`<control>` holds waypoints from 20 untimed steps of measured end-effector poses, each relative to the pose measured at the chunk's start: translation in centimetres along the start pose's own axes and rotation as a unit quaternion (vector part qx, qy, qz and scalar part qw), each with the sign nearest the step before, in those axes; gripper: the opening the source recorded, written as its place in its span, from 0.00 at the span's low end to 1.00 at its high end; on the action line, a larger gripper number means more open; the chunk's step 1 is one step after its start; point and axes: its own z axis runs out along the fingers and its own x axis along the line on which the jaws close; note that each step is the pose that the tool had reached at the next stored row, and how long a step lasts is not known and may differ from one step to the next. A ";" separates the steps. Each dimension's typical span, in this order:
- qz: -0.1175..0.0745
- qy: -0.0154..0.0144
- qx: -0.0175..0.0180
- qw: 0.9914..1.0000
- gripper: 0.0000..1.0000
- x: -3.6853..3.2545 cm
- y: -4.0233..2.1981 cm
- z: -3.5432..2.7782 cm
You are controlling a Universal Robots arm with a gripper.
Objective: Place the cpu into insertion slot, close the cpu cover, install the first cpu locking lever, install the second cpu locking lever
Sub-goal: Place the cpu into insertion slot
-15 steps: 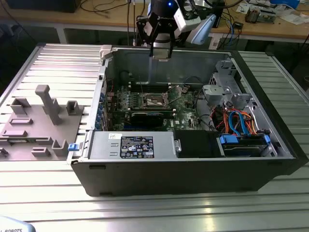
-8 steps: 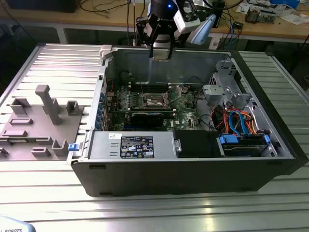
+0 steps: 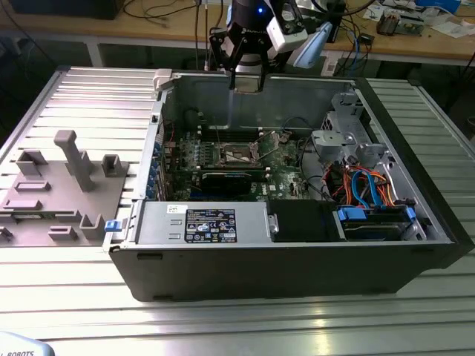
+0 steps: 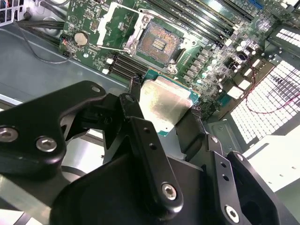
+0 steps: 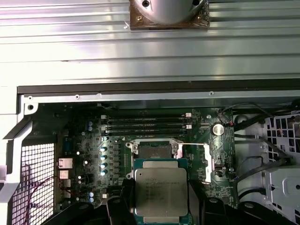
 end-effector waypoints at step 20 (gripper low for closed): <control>0.000 0.000 0.000 1.000 0.54 -0.01 -0.05 0.55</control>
